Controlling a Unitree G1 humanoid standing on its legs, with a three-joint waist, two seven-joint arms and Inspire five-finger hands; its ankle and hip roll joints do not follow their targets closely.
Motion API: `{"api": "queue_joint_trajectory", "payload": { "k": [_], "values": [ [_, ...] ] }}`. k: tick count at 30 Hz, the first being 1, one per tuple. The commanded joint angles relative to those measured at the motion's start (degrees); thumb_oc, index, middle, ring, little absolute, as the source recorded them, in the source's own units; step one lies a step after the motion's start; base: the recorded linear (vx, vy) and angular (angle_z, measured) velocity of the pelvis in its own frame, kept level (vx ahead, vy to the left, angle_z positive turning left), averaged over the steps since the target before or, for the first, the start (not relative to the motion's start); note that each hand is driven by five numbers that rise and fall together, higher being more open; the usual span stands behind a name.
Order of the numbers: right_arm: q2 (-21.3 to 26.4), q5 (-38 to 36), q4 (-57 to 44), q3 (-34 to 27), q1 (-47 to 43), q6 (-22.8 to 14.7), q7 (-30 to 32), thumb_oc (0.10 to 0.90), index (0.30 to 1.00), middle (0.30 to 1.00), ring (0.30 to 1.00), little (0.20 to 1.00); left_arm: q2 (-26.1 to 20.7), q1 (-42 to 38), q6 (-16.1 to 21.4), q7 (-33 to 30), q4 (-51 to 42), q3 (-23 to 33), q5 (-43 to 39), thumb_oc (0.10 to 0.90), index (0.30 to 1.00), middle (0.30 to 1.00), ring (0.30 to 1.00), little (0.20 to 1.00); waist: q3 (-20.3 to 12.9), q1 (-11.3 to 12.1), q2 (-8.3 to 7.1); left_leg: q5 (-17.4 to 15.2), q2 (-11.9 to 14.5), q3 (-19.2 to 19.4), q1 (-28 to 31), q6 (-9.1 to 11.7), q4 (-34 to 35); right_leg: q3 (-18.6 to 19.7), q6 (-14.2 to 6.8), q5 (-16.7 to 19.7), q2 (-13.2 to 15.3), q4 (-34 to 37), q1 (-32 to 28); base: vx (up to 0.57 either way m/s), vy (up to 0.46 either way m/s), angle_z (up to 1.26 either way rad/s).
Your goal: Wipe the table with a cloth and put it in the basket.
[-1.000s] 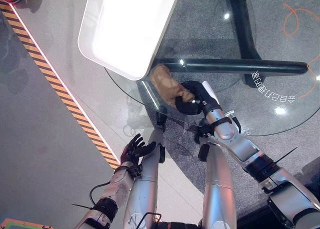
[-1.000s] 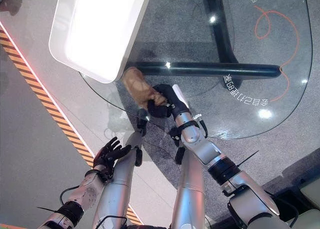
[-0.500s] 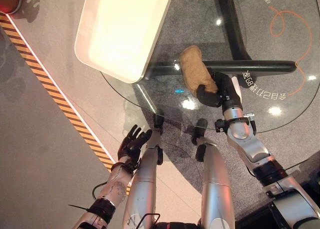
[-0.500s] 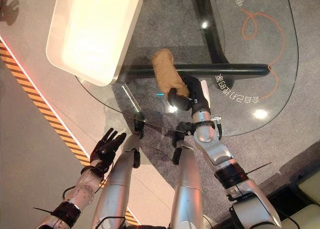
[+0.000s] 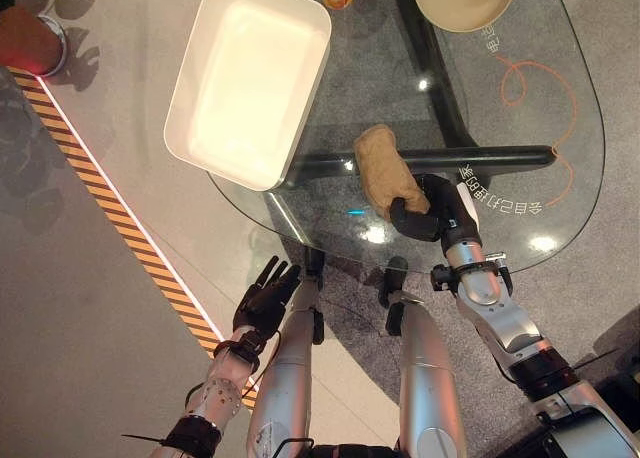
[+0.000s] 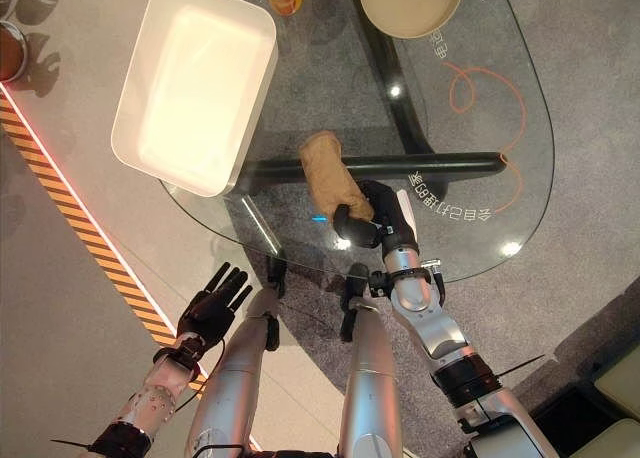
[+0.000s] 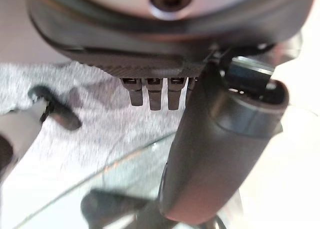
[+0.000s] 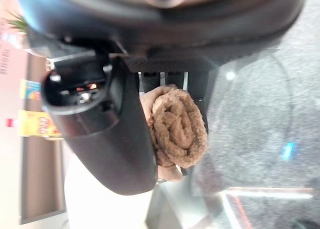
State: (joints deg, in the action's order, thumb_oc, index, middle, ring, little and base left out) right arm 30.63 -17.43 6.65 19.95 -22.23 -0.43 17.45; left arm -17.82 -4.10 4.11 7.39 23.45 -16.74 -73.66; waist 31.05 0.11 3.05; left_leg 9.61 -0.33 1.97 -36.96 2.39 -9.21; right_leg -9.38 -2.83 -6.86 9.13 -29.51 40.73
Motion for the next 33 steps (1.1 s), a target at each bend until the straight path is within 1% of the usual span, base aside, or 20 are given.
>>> {"api": "queue_joint_trajectory", "payload": {
  "k": [1, 2, 5, 7, 11, 12, 14, 21, 22, 25, 26, 29, 30, 33],
  "values": [
    [1.83, -1.95, -13.1, -3.49, -1.1, -9.69, -2.79, 0.1, 0.3, 0.3, 0.3, 0.2, -1.75, 5.19, -0.68, 4.62, -7.23, -0.39, -2.95, 0.8, 0.9, 0.9, 0.9, 0.9, -1.26, 0.53, -0.6, -12.8, -2.15, 4.94, 1.9, -1.34, -10.65, -2.74, -1.35, 6.69, -3.27, 11.22, -4.38, 0.0, 0.0, 0.0],
    [2.13, -2.22, -15.4, -4.05, -0.15, -10.2, -3.26, 0.1, 0.3, 0.3, 0.3, 0.2, -2.17, 5.83, -1.41, 5.99, -9.99, -0.58, -4.84, 0.8, 0.9, 0.9, 0.9, 0.9, -1.26, 0.46, -0.69, -12.78, -2.08, 5.1, 2.23, -1.43, -10.5, -2.81, -1.31, 6.69, -3.36, 11.35, -4.77, 0.0, 0.0, 0.0],
    [2.63, -2.92, -17.39, -4.96, 1.17, -11.09, -3.91, 0.1, 0.3, 0.3, 0.3, 0.2, -2.48, 6.97, -2.46, 7.8, -12.74, -0.21, -6.45, 0.8, 0.9, 0.9, 0.9, 0.9, -1.26, 0.37, -0.79, -12.9, -2.01, 5.15, 2.45, -1.52, -10.55, -2.85, -1.29, 6.62, -3.47, 11.3, -5.02, 0.0, 0.0, 0.0],
    [2.88, -4.0, -19.8, -5.9, 2.83, -12.23, -5.21, 0.1, 0.3, 0.3, 0.3, 0.2, -2.89, 7.95, -3.39, 10.16, -16.03, 0.32, -8.24, 0.8, 0.9, 0.9, 0.9, 0.9, -1.26, 0.14, -0.88, -12.98, -1.99, 5.33, 2.69, -1.69, -10.45, -2.77, -1.24, 6.6, -3.66, 11.47, -5.31, 0.0, 0.0, 0.0],
    [3.0, -6.14, -21.47, -6.55, 4.08, -13.21, -7.09, 0.1, 0.3, 0.3, 0.3, 0.2, -3.14, 8.78, -3.63, 11.93, -18.19, 0.67, -9.55, 0.8, 0.9, 0.9, 0.9, 0.9, -1.26, 0.01, -1.0, -13.13, -1.96, 5.58, 2.76, -1.82, -10.62, -2.63, -1.24, 6.59, -3.74, 11.55, -5.49, 0.0, 0.002, -0.01],
    [2.65, -7.9, -23.02, -7.13, 5.41, -14.26, -9.52, 0.1, 0.3, 0.3, 0.3, 0.2, -3.54, 9.42, -3.26, 13.1, -19.94, 1.05, -10.41, 0.8, 0.9, 0.9, 0.9, 0.9, -1.26, -0.13, -1.16, -13.29, -2.04, 5.83, 2.74, -1.94, -10.83, -2.47, -1.26, 6.66, -3.88, 11.64, -5.6, 0.0, 0.0, 0.0],
    [2.64, -8.09, -23.41, -7.18, 5.6, -14.32, -10.02, 0.1, 0.3, 0.3, 0.3, 0.2, -3.61, 9.52, -3.25, 13.11, -20.48, 1.09, -10.57, 0.8, 0.9, 0.9, 0.9, 0.9, -1.26, -0.14, -1.19, -13.3, -2.07, 5.86, 2.71, -1.96, -10.85, -2.43, -1.26, 6.67, -3.91, 11.64, -5.58, 0.0, 0.0, 0.0],
    [4.43, -8.76, -26.28, -7.06, 8.45, -14.92, -15.86, 0.1, 0.3, 0.3, 0.3, 0.2, -4.4, 9.88, -3.15, 15.61, -25.09, 2.15, -13.68, 0.8, 0.9, 0.9, 0.9, 0.9, -1.26, -0.38, -1.76, -13.4, -1.87, 6.72, 1.99, -2.15, -11.41, -2.33, -1.51, 7.01, -3.79, 11.83, -5.14, 0.0, 0.0, 0.0],
    [4.95, -9.83, -27.11, -6.69, 8.94, -15.08, -18.2, 0.1, 0.3, 0.3, 0.3, 0.2, -4.72, 9.75, -2.86, 15.66, -25.79, 2.11, -13.72, 0.8, 0.9, 0.9, 0.9, 0.9, -1.26, -0.37, -1.94, -13.3, -1.81, 6.73, 2.04, -2.15, -11.26, -2.25, -1.59, 7.06, -3.84, 11.87, -5.16, 0.0, 0.0, 0.0],
    [5.22, -11.11, -27.65, -5.98, 8.88, -15.4, -20.71, 0.1, 0.3, 0.3, 0.3, 0.2, -5.08, 8.95, -2.3, 15.24, -26.25, 1.77, -13.77, 0.8, 0.9, 0.9, 0.9, 0.9, -1.26, -0.37, -2.17, -13.22, -1.78, 6.77, 1.92, -2.13, -11.16, -2.2, -1.72, 7.16, -3.84, 11.97, -5.06, 0.0, -0.013, 0.0],
    [5.27, -11.41, -27.6, -5.11, 8.19, -15.34, -21.7, 0.1, 0.3, 0.3, 0.3, 0.2, -5.24, 7.67, -1.95, 14.69, -26.34, 1.48, -13.77, 0.8, 0.9, 0.9, 0.9, 0.9, -1.26, -0.33, -2.46, -13.15, -1.82, 6.69, 1.74, -2.12, -11.12, -2.29, -1.85, 7.27, -3.81, 12.08, -4.94, 0.0, -0.046, 0.0],
    [5.84, -12.12, -27.72, -4.18, 7.27, -15.23, -22.41, 0.1, 0.3, 0.3, 0.3, 0.2, -5.43, 6.5, -1.28, 13.73, -26.47, 1.35, -13.29, 0.8, 0.9, 0.9, 0.9, 0.9, -1.26, -0.3, -2.71, -13.01, -1.8, 6.64, 1.57, -2.06, -11.03, -2.32, -1.94, 7.36, -3.84, 12.25, -4.86, 0.0, -0.013, 0.0],
    [6.35, -12.87, -27.99, -3.69, 7.04, -15.32, -23.25, 0.1, 0.3, 0.3, 0.3, 0.2, -5.57, 5.91, -0.61, 12.13, -26.85, 1.32, -12.61, 0.8, 0.9, 0.9, 0.9, 0.9, -1.26, -0.28, -2.92, -12.99, -1.78, 6.57, 1.49, -2.0, -11.09, -2.3, -2.0, 7.35, -3.85, 12.28, -4.87, 0.0, 0.0, 0.0],
    [6.59, -13.42, -28.26, -2.86, 6.59, -15.23, -25.18, 0.1, 0.3, 0.3, 0.3, 0.2, -6.14, 4.09, 0.03, 9.9, -26.91, 1.48, -11.11, 0.8, 0.9, 0.9, 0.9, 0.9, -1.26, -0.42, -3.34, -12.96, -1.8, 6.42, 1.18, -1.95, -11.33, -2.17, -2.15, 7.4, -3.92, 12.16, -4.63, 0.0, 0.0, 0.0]
  ]
}}
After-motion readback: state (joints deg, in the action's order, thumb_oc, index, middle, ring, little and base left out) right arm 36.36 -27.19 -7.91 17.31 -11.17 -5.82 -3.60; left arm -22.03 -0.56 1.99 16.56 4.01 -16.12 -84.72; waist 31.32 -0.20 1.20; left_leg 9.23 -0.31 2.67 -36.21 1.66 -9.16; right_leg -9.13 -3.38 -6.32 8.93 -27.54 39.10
